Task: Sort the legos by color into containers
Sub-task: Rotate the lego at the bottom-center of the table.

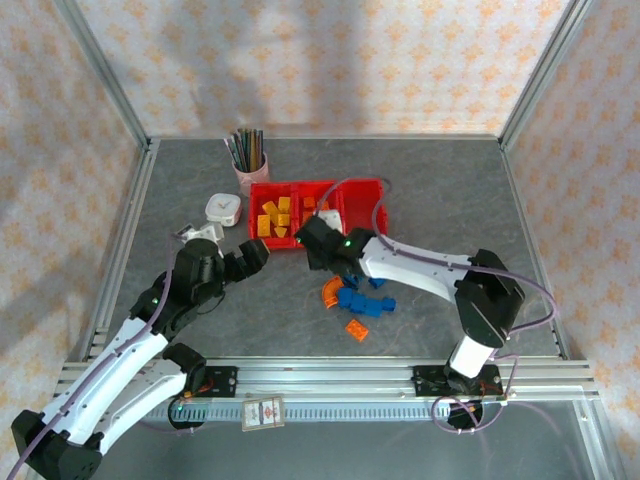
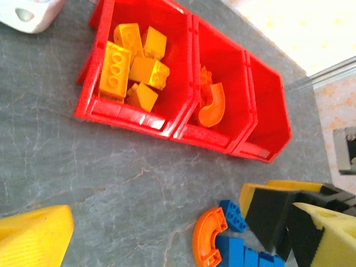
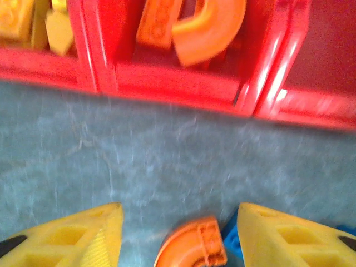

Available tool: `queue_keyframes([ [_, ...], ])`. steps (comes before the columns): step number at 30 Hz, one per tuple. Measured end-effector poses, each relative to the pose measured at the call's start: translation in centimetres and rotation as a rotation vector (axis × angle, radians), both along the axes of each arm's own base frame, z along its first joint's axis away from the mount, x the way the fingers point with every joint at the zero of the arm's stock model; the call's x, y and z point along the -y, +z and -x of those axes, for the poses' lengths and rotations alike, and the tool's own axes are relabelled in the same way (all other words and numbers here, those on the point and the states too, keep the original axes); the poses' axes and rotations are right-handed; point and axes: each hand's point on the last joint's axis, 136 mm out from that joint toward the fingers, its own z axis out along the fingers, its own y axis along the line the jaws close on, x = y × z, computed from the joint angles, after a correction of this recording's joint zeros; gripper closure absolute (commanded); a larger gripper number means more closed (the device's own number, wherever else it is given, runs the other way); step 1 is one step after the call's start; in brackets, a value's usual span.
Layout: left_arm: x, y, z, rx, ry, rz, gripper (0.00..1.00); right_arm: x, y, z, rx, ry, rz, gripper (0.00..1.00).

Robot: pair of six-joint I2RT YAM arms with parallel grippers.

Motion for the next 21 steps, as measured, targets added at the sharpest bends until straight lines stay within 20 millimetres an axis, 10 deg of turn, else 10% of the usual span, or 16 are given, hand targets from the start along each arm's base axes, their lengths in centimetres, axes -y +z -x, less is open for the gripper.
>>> queue_keyframes([
  [7, 0.8, -2.3, 1.7, -0.052, -0.05, -0.021, 0.01, -1.4, -2.4, 4.3, -0.06, -0.035, -0.01, 0.48],
  [21, -0.3, -2.6, 2.5, -0.055, 0.0, -0.013, 0.01, -1.6, -7.2, 4.3, -0.09, -0.091, 0.067, 0.54],
])
